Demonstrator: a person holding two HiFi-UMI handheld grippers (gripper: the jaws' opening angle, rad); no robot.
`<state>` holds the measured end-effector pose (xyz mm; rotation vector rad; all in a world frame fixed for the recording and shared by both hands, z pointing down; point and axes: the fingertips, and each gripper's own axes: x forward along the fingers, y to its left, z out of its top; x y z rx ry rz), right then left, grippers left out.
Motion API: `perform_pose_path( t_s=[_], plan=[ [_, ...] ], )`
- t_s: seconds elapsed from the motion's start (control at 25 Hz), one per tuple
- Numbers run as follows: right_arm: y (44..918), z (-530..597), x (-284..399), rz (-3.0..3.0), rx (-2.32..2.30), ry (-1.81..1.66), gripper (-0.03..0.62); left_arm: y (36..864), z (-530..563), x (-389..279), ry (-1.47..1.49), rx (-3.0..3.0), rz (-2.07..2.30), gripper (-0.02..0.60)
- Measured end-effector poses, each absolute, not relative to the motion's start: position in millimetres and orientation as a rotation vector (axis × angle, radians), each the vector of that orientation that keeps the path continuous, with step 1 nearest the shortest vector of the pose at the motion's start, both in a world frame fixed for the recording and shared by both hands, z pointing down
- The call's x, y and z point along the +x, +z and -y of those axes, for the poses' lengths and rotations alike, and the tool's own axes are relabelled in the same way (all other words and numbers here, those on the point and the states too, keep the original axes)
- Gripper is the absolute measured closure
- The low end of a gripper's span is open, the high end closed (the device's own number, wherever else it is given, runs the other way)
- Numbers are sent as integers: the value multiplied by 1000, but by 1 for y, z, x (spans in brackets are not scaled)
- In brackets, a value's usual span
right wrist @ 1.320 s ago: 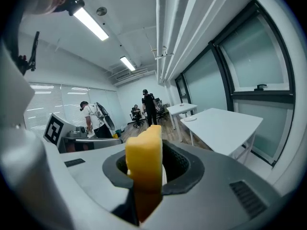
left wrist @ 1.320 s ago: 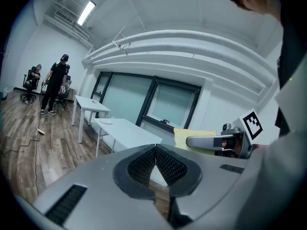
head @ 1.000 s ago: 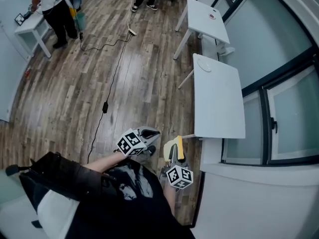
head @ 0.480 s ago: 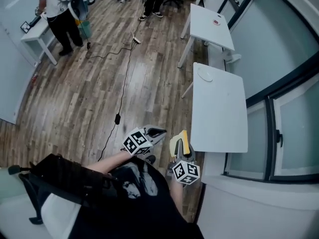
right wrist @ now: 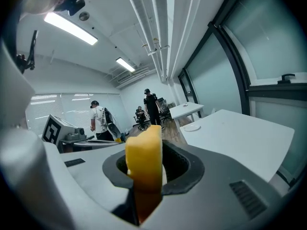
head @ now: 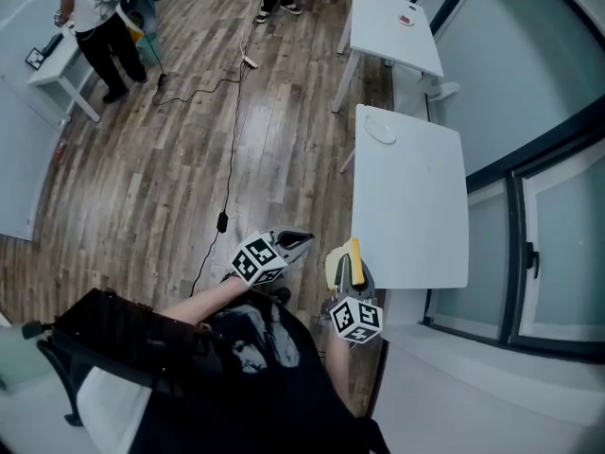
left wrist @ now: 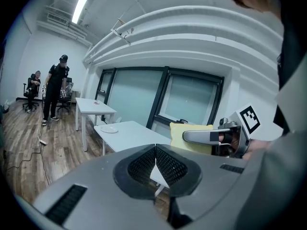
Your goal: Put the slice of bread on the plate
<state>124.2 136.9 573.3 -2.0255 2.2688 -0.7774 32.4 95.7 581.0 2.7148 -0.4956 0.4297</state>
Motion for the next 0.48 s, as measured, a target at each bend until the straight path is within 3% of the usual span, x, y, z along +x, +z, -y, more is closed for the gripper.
perform_pose_path(
  t_s=[0.48],
  plan=[
    [577,-4,141,-2195,-2145,-764,496,578,49,61,390,2755,349,575]
  ],
)
